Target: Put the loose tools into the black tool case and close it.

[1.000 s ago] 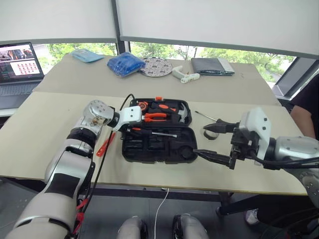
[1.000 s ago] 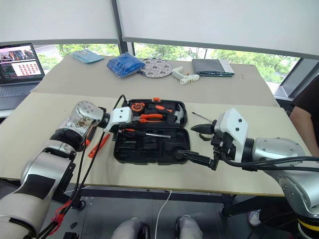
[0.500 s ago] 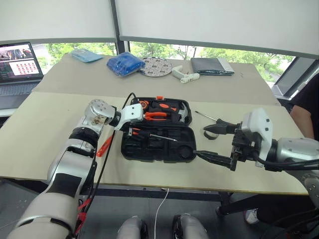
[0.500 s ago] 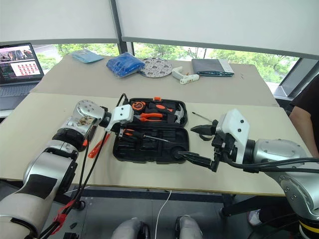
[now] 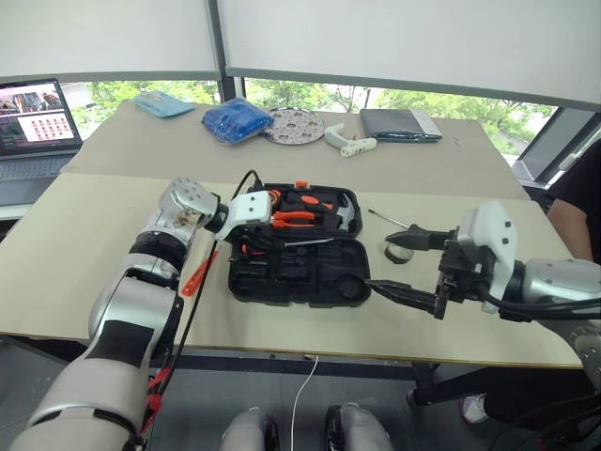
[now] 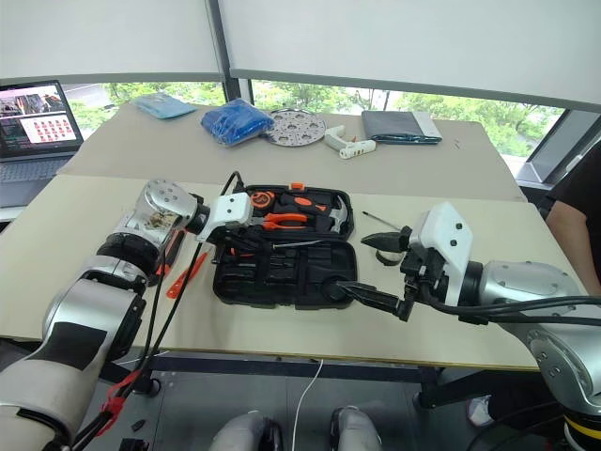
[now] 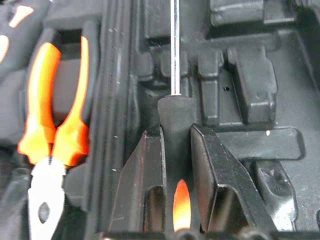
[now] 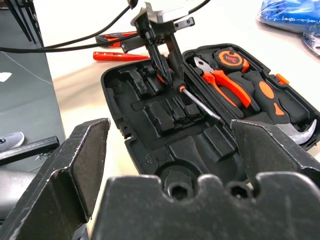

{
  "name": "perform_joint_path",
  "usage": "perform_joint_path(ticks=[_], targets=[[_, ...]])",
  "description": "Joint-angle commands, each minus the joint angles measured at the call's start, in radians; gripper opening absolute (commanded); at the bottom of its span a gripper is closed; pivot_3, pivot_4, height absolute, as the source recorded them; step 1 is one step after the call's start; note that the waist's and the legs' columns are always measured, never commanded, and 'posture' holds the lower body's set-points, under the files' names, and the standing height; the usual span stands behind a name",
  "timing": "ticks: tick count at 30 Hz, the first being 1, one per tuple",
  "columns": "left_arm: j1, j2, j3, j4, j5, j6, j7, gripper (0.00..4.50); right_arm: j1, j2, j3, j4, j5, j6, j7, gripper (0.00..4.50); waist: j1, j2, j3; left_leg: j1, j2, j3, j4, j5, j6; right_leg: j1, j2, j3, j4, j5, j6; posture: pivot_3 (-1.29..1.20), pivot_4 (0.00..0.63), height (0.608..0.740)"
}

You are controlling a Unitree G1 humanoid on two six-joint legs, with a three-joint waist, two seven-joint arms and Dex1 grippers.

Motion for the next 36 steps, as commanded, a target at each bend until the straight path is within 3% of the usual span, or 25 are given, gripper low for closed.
perform_joint_path(ticks=[1, 11, 13, 16, 20, 23, 33, 36], targets=[[-0.044, -0.009, -0.003, 0.014, 0.022, -0.012, 0.051, 0.30, 0.001, -0.002, -0.039, -0.016, 0.010, -0.009, -0.005, 4.50, 0.000, 0.000, 0.000, 0.000, 0.000, 0.000, 0.000, 0.000, 0.000, 0.000, 0.000, 0.000, 0.000, 0.000, 0.000, 0.00, 0.150, 0.718], [-0.045, -0.044, -0.023, 0.038, 0.063, -0.050, 0.090, 0.30, 0.008, -0.002, -0.046, -0.021, 0.010, -0.006, -0.016, 4.50, 0.000, 0.000, 0.000, 0.000, 0.000, 0.000, 0.000, 0.000, 0.000, 0.000, 0.000, 0.000, 0.000, 0.000, 0.000, 0.00, 0.150, 0.718], [-0.049, -0.050, -0.017, 0.041, 0.060, -0.042, 0.097, 1.30, 0.010, -0.002, -0.048, -0.023, 0.013, -0.005, -0.019, 4.50, 0.000, 0.000, 0.000, 0.000, 0.000, 0.000, 0.000, 0.000, 0.000, 0.000, 0.000, 0.000, 0.000, 0.000, 0.000, 0.00, 0.150, 0.718], [-0.061, -0.057, 0.004, 0.034, 0.036, -0.016, 0.074, 2.18, 0.017, -0.001, -0.052, -0.029, 0.018, -0.004, -0.023, 4.50, 0.001, 0.000, 0.000, 0.000, 0.000, 0.000, 0.001, 0.000, 0.000, 0.000, 0.000, 0.000, 0.000, 0.000, 0.000, 0.00, 0.150, 0.718], [-0.075, -0.067, 0.040, -0.003, -0.013, 0.039, 0.023, 3.77, 0.025, 0.001, -0.055, -0.034, 0.025, -0.004, -0.025, 4.50, 0.001, 0.000, 0.000, -0.001, 0.000, 0.000, 0.002, 0.000, 0.001, 0.000, 0.000, 0.000, 0.000, 0.001, 0.001, 0.00, 0.150, 0.718], [-0.071, -0.070, 0.052, -0.023, -0.027, 0.042, 0.008, 3.96, 0.026, 0.002, -0.055, -0.034, 0.028, -0.005, -0.025, 4.50, 0.000, 0.000, 0.000, -0.001, 0.000, 0.000, 0.003, 0.000, 0.001, 0.000, 0.000, 0.001, 0.000, 0.000, 0.002, 0.00, 0.150, 0.718], [-0.040, -0.061, 0.033, 0.015, 0.011, 0.009, 0.048, 0.23, 0.021, -0.006, -0.042, 0.049, -0.038, -0.036, -0.004, 4.50, -0.001, 0.000, 0.000, 0.000, 0.000, 0.000, 0.002, 0.000, 0.001, 0.000, 0.000, 0.001, 0.000, 0.001, 0.002, 0.00, 0.150, 0.718], [-0.022, -0.063, 0.011, 0.020, 0.039, 0.000, 0.050, 0.04, 0.025, 0.000, -0.034, 0.083, -0.071, -0.052, -0.003, 4.50, 0.000, 0.000, 0.000, -0.001, 0.000, 0.000, 0.002, 0.000, 0.001, 0.000, 0.000, 0.001, 0.000, 0.001, 0.002, 0.00, 0.150, 0.718]])
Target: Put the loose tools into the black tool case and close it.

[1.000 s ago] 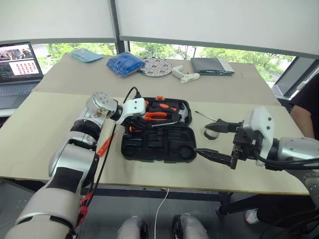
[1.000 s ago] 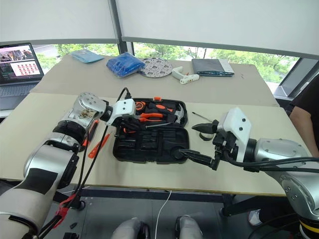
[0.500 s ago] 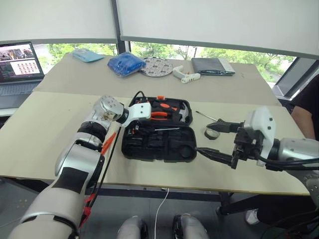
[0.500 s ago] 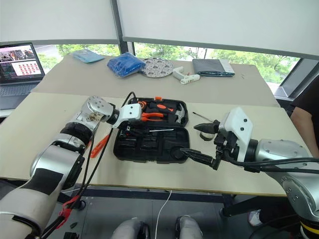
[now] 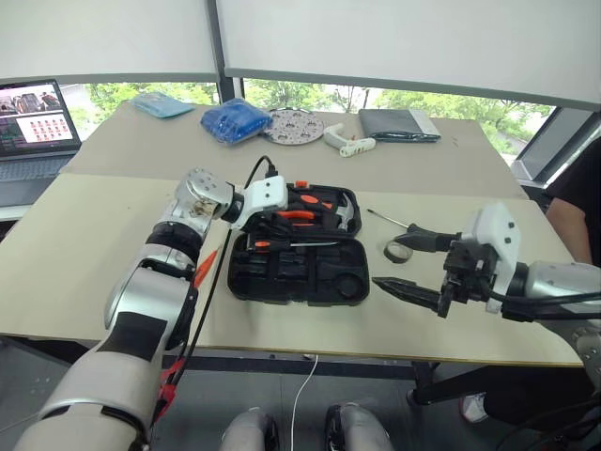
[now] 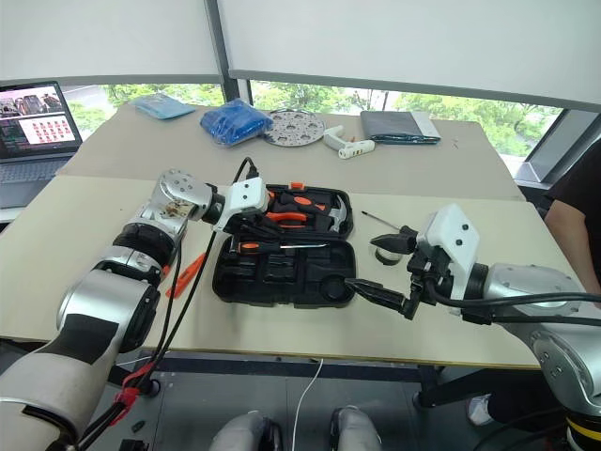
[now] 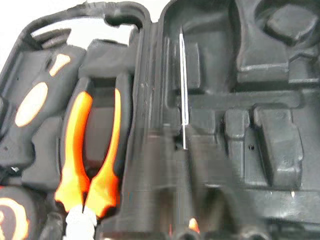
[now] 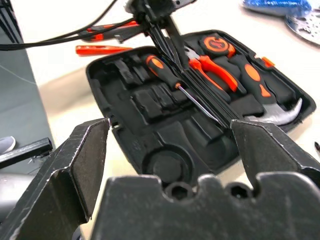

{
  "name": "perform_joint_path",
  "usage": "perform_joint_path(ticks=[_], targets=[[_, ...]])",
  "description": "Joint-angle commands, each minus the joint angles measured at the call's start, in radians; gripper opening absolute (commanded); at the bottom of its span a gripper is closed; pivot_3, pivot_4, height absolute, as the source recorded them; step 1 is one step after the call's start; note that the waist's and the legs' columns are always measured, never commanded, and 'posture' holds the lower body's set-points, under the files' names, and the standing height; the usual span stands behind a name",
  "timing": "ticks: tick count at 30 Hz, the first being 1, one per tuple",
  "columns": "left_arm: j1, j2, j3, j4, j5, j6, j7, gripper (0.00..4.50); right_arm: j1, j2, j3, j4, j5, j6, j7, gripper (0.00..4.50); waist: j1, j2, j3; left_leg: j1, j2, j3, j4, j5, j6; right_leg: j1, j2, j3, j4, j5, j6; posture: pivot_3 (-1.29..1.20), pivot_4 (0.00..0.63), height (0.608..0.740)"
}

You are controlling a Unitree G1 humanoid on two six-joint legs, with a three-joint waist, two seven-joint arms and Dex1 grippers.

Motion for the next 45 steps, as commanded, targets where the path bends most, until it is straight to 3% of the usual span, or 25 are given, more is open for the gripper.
perform_joint_path(ticks=[1, 9, 12, 15, 18, 20, 28, 29, 35, 38, 45], targets=[[0.019, 0.005, -0.038, -0.001, 0.037, -0.030, 0.003, 0.04, -0.007, 0.004, -0.015, 0.032, -0.047, -0.045, 0.000, 4.50, 0.000, 0.000, 0.000, 0.000, 0.000, 0.000, 0.000, 0.000, 0.000, 0.000, 0.000, 0.000, 0.000, 0.000, 0.000, 0.00, 0.150, 0.718], [0.053, -0.001, -0.124, 0.033, 0.140, -0.067, 0.147, 0.04, -0.049, 0.023, 0.035, 0.185, -0.181, -0.095, -0.017, 4.50, 0.000, 0.001, -0.001, 0.004, -0.001, 0.000, 0.001, 0.000, 0.000, 0.004, -0.002, 0.001, 0.001, 0.000, 0.003, 0.00, 0.150, 0.718], [0.045, -0.002, -0.106, 0.037, 0.115, -0.063, 0.159, 0.04, -0.065, 0.019, 0.033, 0.223, -0.205, -0.105, -0.002, 4.50, 0.000, 0.002, -0.001, 0.007, -0.001, 0.000, 0.000, 0.000, 0.003, 0.005, -0.004, 0.001, 0.001, 0.001, 0.005, 0.00, 0.150, 0.718], [0.017, 0.004, -0.002, -0.007, -0.023, 0.033, 0.035, 0.04, -0.097, -0.005, 0.042, 0.298, -0.246, -0.128, 0.027, 4.50, -0.002, 0.002, -0.001, 0.006, -0.001, 0.000, 0.001, -0.002, 0.010, 0.004, -0.004, 0.002, 0.001, 0.004, 0.005, 0.00, 0.150, 0.718], [0.029, 0.056, 0.112, -0.139, -0.186, 0.169, -0.133, 0.73, -0.226, -0.025, 0.111, 0.509, -0.345, -0.151, 0.040, 4.50, -0.012, 0.002, -0.001, 0.000, -0.001, 0.001, 0.002, 0.003, 0.003, -0.002, -0.003, 0.003, 0.002, 0.005, 0.005, 0.00, 0.150, 0.718], [0.076, 0.095, 0.152, -0.276, -0.255, 0.251, -0.189, 1.45, -0.329, -0.023, 0.178, 0.666, -0.425, -0.185, 0.050, 4.50, -0.025, 0.002, -0.001, -0.005, -0.001, 0.003, 0.004, 0.003, 0.003, -0.007, -0.002, 0.005, 0.003, 0.005, 0.005, 0.00, 0.150, 0.718], [0.326, 0.206, 0.204, -0.802, -0.440, 0.549, -0.204, 4.20, -0.674, 0.079, 0.438, 1.310, -0.735, -0.455, 0.164, 4.50, -0.041, 0.004, -0.001, 0.000, -0.005, 0.008, -0.002, 0.004, 0.002, -0.009, -0.004, 0.008, 0.011, 0.001, 0.001, 0.00, 0.150, 0.718], [0.342, 0.215, 0.207, -0.841, -0.458, 0.582, -0.199, 4.41, -0.702, 0.095, 0.452, 1.371, -0.756, -0.487, 0.175, 4.50, -0.041, 0.004, 0.000, -0.001, -0.005, 0.008, -0.002, 0.004, 0.002, -0.009, -0.004, 0.007, 0.011, -0.001, 0.003, 0.00, 0.150, 0.718], [0.416, 0.268, 0.227, -1.009, -0.517, 0.687, -0.130, 4.41, -0.824, 0.199, 0.478, 1.661, -0.839, -0.623, 0.200, 4.50, -0.040, 0.005, 0.000, 0.000, -0.006, 0.008, -0.001, 0.004, 0.001, -0.008, -0.006, 0.008, 0.012, -0.003, 0.007, 0.00, 0.150, 0.718], [0.454, 0.300, 0.226, -1.064, -0.533, 0.709, -0.118, 4.50, -0.851, 0.226, 0.453, 1.741, -0.848, -0.660, 0.181, 3.81, -0.045, 0.006, 0.000, 0.001, -0.006, 0.007, -0.001, 0.005, 0.000, -0.007, -0.006, 0.007, 0.013, -0.002, 0.006, 0.00, 0.150, 0.718], [0.516, 0.390, 0.241, -1.099, -0.550, 0.709, -0.110, 4.50, -0.865, 0.216, 0.415, 1.793, -0.864, -0.710, 0.177, 1.38, -0.053, 0.007, 0.000, 0.002, -0.006, 0.007, -0.002, 0.006, -0.002, -0.007, -0.006, 0.008, 0.014, -0.001, 0.003, 0.00, 0.150, 0.718]])
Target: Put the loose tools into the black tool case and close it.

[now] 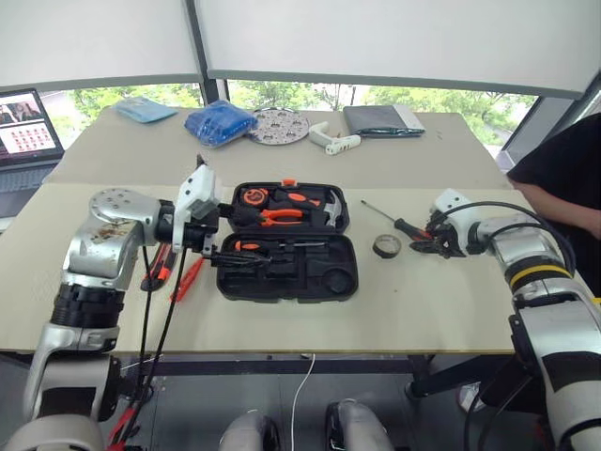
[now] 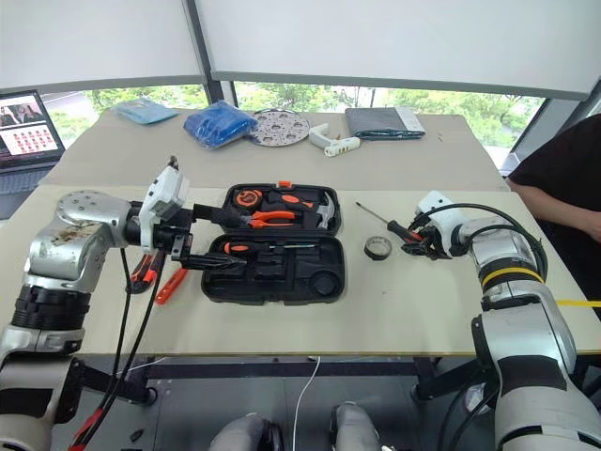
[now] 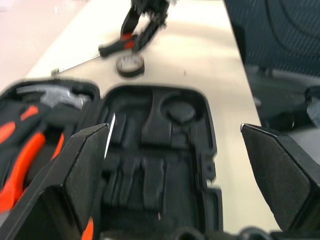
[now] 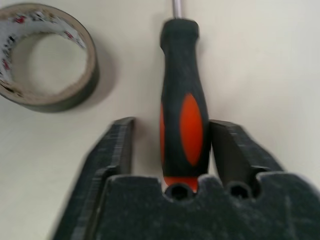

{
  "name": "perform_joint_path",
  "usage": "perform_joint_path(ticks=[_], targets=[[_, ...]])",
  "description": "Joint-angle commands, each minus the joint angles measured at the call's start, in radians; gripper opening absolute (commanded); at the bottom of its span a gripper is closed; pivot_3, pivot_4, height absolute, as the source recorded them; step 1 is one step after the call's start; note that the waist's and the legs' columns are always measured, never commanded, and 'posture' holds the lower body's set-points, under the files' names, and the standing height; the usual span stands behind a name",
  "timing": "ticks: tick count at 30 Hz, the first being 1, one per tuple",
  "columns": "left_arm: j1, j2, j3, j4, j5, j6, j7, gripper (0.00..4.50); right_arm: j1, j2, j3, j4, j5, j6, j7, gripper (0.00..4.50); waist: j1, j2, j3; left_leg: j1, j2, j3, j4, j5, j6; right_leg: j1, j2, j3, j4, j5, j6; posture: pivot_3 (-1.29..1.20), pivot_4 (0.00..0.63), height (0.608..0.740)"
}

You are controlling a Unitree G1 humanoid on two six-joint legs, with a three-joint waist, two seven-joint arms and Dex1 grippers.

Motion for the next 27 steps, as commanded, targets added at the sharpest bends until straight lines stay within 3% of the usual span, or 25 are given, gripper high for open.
perform_joint_path(ticks=[1, 5, 8, 14, 19, 27], targets=[[0.004, 0.049, 0.038, -0.035, -0.033, 0.004, 0.009, 4.50, -0.029, -0.037, -0.043, -0.009, -0.006, -0.045, 0.006, 1.05, 0.000, 0.000, 0.000, 0.000, 0.000, 0.000, 0.000, 0.000, 0.000, 0.000, 0.000, 0.000, 0.001, 0.000, 0.000, 0.00, 0.150, 0.718], [0.050, 0.122, 0.057, -0.057, -0.057, 0.020, -0.015, 4.50, -0.059, -0.029, -0.094, -0.123, 0.048, -0.035, 0.103, 0.99, -0.003, 0.005, 0.002, 0.000, 0.000, 0.000, 0.000, 0.000, 0.000, 0.000, 0.000, 0.001, 0.001, 0.000, 0.000, 0.00, 0.150, 0.718], [0.098, 0.182, 0.066, -0.070, -0.070, 0.015, -0.044, 4.50, 0.003, 0.001, -0.084, -0.420, 0.129, 0.039, 0.295, 0.99, -0.015, 0.007, 0.003, 0.001, 0.000, 0.000, -0.001, 0.001, -0.001, -0.001, 0.000, 0.001, 0.001, 0.000, 0.000, 0.00, 0.150, 0.718], [0.108, 0.205, 0.040, -0.045, -0.053, -0.033, -0.054, 4.50, 0.123, 0.105, 0.025, -0.837, 0.147, 0.152, 0.356, 0.99, -0.002, 0.007, 0.003, 0.002, 0.003, -0.001, -0.004, 0.003, -0.005, -0.001, 0.002, 0.000, 0.003, -0.002, -0.002, 0.00, 0.150, 0.718], [0.087, 0.177, 0.025, -0.035, -0.056, -0.044, -0.024, 4.50, 0.156, 0.140, 0.106, -0.875, 0.063, 0.110, 0.318, 0.99, 0.018, 0.008, 0.003, 0.000, 0.000, -0.001, -0.003, 0.003, -0.005, -0.002, 0.000, -0.001, 0.003, -0.002, -0.003, 0.00, 0.150, 0.718], [0.083, 0.161, 0.014, -0.019, -0.052, -0.062, -0.007, 4.50, 0.147, 0.164, 0.129, -0.840, 0.004, 0.129, 0.267, 0.99, 0.022, 0.007, 0.003, 0.000, 0.000, -0.001, -0.003, 0.003, -0.005, -0.002, 0.001, -0.001, 0.003, -0.002, -0.004, 0.00, 0.150, 0.718]])
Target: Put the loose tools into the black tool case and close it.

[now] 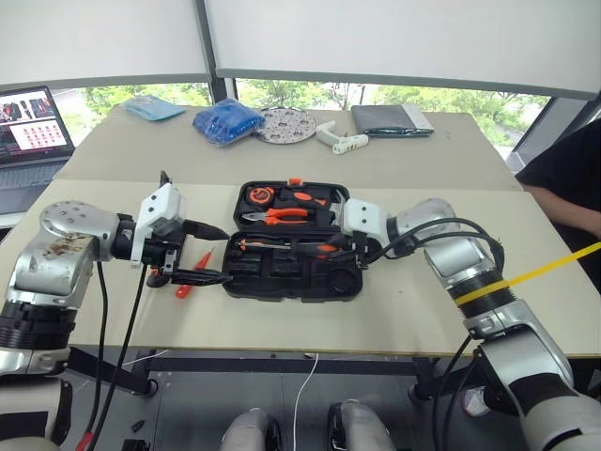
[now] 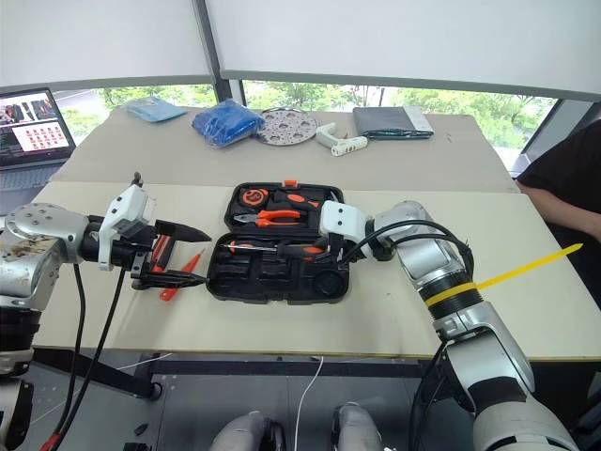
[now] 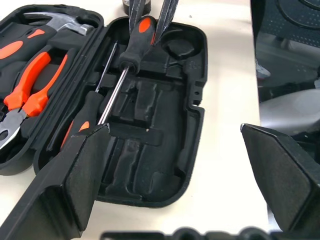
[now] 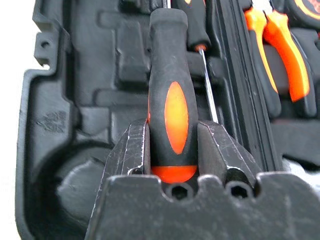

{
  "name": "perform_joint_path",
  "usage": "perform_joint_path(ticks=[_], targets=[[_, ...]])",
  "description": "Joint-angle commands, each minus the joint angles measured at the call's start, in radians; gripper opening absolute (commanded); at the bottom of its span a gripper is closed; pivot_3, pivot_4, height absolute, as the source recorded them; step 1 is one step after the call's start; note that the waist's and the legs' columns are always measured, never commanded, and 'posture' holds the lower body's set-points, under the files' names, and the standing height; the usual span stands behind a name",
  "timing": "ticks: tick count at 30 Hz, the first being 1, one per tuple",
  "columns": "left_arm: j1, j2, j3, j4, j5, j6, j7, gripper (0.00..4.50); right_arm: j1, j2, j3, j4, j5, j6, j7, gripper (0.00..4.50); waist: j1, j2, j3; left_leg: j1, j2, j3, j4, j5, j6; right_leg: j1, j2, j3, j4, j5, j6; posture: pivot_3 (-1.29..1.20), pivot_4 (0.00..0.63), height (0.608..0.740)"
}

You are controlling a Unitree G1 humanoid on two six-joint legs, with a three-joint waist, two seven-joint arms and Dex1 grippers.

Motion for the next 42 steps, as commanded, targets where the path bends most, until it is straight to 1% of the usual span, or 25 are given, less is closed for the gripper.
perform_joint_path(ticks=[1, 6, 9, 11, 12, 13, 15, 16, 19, 27, 28, 30, 33, 34, 37, 38, 41, 42], targets=[[-0.025, -0.002, 0.001, -0.003, -0.001, -0.021, 0.008, 4.50, -0.018, 0.002, -0.002, 0.000, -0.018, -0.006, -0.016, 0.99, -0.001, 0.000, 0.000, 0.000, 0.000, 0.000, 0.000, 0.000, 0.000, 0.000, 0.000, 0.000, 0.000, 0.000, 0.000, 0.00, 0.150, 0.718], [-0.038, -0.009, -0.007, 0.009, 0.001, -0.032, 0.016, 4.50, -0.010, -0.022, 0.018, 0.022, -0.054, -0.075, -0.002, 0.99, -0.003, 0.000, 0.000, 0.000, 0.000, 0.000, 0.000, 0.000, 0.000, 0.000, 0.000, 0.000, 0.000, -0.001, 0.001, 0.00, 0.150, 0.718], [-0.056, -0.017, -0.013, 0.032, 0.011, -0.049, 0.021, 4.50, -0.012, -0.016, 0.015, 0.027, -0.054, -0.070, -0.006, 0.99, -0.003, 0.000, 0.000, 0.001, 0.000, 0.000, 0.000, 0.000, 0.000, 0.000, 0.001, 0.000, 0.000, -0.001, 0.001, 0.00, 0.150, 0.718], [-0.067, -0.023, -0.015, 0.040, 0.015, -0.052, 0.022, 4.50, -0.018, -0.003, 0.008, 0.033, -0.051, -0.041, -0.018, 1.99, -0.004, 0.000, 0.000, 0.001, 0.000, 0.000, 0.000, 0.000, 0.000, 0.000, 0.001, 0.000, 0.000, -0.001, 0.001, 0.00, 0.150, 0.718], [-0.071, -0.024, -0.015, 0.041, 0.015, -0.052, 0.021, 4.50, -0.019, 0.001, 0.003, 0.023, -0.040, -0.023, -0.013, 2.34, -0.004, 0.000, 0.000, 0.001, 0.000, 0.000, 0.000, 0.000, 0.000, 0.000, 0.001, 0.000, 0.000, -0.001, 0.001, 0.00, 0.150, 0.718], [-0.073, -0.025, -0.015, 0.042, 0.016, -0.052, 0.020, 4.50, -0.020, 0.005, -0.003, 0.011, -0.028, -0.006, -0.006, 2.57, -0.004, 0.000, 0.000, 0.001, 0.000, 0.000, 0.000, 0.000, 0.000, 0.000, 0.001, 0.000, 0.000, -0.001, 0.001, 0.00, 0.150, 0.718], [-0.075, -0.023, -0.015, 0.044, 0.016, -0.053, 0.017, 4.50, -0.026, 0.019, -0.025, -0.023, 0.006, 0.049, 0.003, 3.37, -0.004, 0.000, 0.000, 0.001, 0.001, 0.000, 0.000, 0.000, 0.000, 0.000, 0.001, 0.000, 0.000, -0.001, 0.001, 0.00, 0.150, 0.718], [-0.075, -0.022, -0.014, 0.045, 0.016, -0.055, 0.016, 4.50, -0.029, 0.023, -0.034, -0.039, 0.023, 0.075, 0.008, 3.60, -0.005, 0.000, 0.000, 0.001, 0.001, 0.000, 0.000, 0.000, 0.000, 0.000, 0.001, 0.000, 0.000, -0.001, 0.001, 0.00, 0.150, 0.718], [-0.077, -0.017, -0.012, 0.052, 0.018, -0.061, 0.013, 4.50, -0.036, 0.037, -0.057, -0.069, 0.056, 0.127, 0.005, 4.48, -0.006, 0.000, 0.000, 0.001, 0.001, 0.000, 0.000, 0.000, 0.000, 0.000, 0.001, 0.000, 0.001, 0.000, -0.001, 0.00, 0.150, 0.718], [-0.081, -0.016, -0.009, 0.062, 0.023, -0.075, 0.016, 4.50, -0.046, 0.052, -0.049, -0.027, 0.049, 0.132, -0.037, 4.48, -0.004, 0.000, 0.000, 0.000, 0.001, 0.000, 0.000, 0.000, 0.000, 0.000, 0.001, 0.000, 0.000, -0.001, 0.000, 0.00, 0.150, 0.718], [-0.081, -0.016, -0.008, 0.063, 0.024, -0.077, 0.017, 4.50, -0.048, 0.056, -0.050, -0.013, 0.049, 0.137, -0.043, 4.08, -0.004, 0.000, 0.000, 0.000, 0.000, 0.000, 0.000, 0.000, 0.000, 0.000, 0.000, 0.000, 0.000, 0.000, 0.000, 0.00, 0.150, 0.718], [-0.085, -0.015, -0.008, 0.069, 0.027, -0.080, 0.017, 4.50, -0.056, 0.067, -0.046, 0.052, 0.036, 0.130, -0.070, 3.78, -0.005, 0.000, 0.000, 0.000, 0.000, 0.000, 0.000, 0.000, 0.000, 0.000, 0.001, 0.000, 0.000, 0.000, 0.000, 0.00, 0.150, 0.718], [-0.089, -0.015, -0.007, 0.072, 0.029, -0.080, 0.016, 4.50, -0.060, 0.076, -0.026, 0.139, 0.013, 0.115, -0.085, 2.73, -0.005, 0.000, 0.000, 0.001, 0.001, 0.000, 0.000, 0.000, 0.000, 0.000, 0.001, 0.000, 0.001, 0.000, 0.000, 0.00, 0.150, 0.718], [-0.090, -0.015, -0.007, 0.072, 0.030, -0.079, 0.015, 4.50, -0.061, 0.076, -0.018, 0.161, 0.004, 0.110, -0.083, 2.47, -0.005, 0.000, 0.000, 0.001, 0.000, 0.000, 0.000, 0.000, 0.000, 0.000, 0.001, 0.000, 0.000, 0.000, 0.000, 0.00, 0.150, 0.718], [-0.096, -0.013, -0.008, 0.078, 0.033, -0.081, 0.014, 4.50, -0.061, 0.076, -0.007, 0.198, -0.006, 0.092, -0.072, 2.47, -0.007, 0.000, 0.000, 0.001, 0.000, 0.000, 0.000, 0.000, 0.000, 0.000, 0.001, 0.000, 0.000, 0.000, 0.000, 0.00, 0.150, 0.718], [-0.097, -0.013, -0.008, 0.080, 0.034, -0.082, 0.014, 4.50, -0.061, 0.077, -0.008, 0.202, -0.004, 0.091, -0.069, 2.19, -0.007, 0.000, 0.000, 0.001, 0.000, 0.000, 0.000, 0.000, 0.000, 0.000, 0.001, 0.000, 0.000, 0.000, 0.000, 0.00, 0.150, 0.718], [-0.104, -0.012, -0.009, 0.092, 0.039, -0.086, 0.012, 4.50, -0.056, 0.071, -0.018, 0.167, 0.017, 0.101, -0.042, 1.57, -0.006, 0.000, 0.000, 0.001, 0.000, 0.000, 0.000, 0.000, 0.000, 0.000, 0.001, 0.000, 0.001, -0.001, 0.000, 0.00, 0.150, 0.718], [-0.105, -0.012, -0.009, 0.094, 0.040, -0.087, 0.012, 4.50, -0.054, 0.069, -0.022, 0.156, 0.021, 0.102, -0.035, 1.17, -0.006, 0.000, 0.000, 0.001, 0.000, 0.000, 0.000, 0.000, 0.000, 0.000, 0.000, 0.000, 0.001, -0.001, 0.000, 0.00, 0.150, 0.718]])
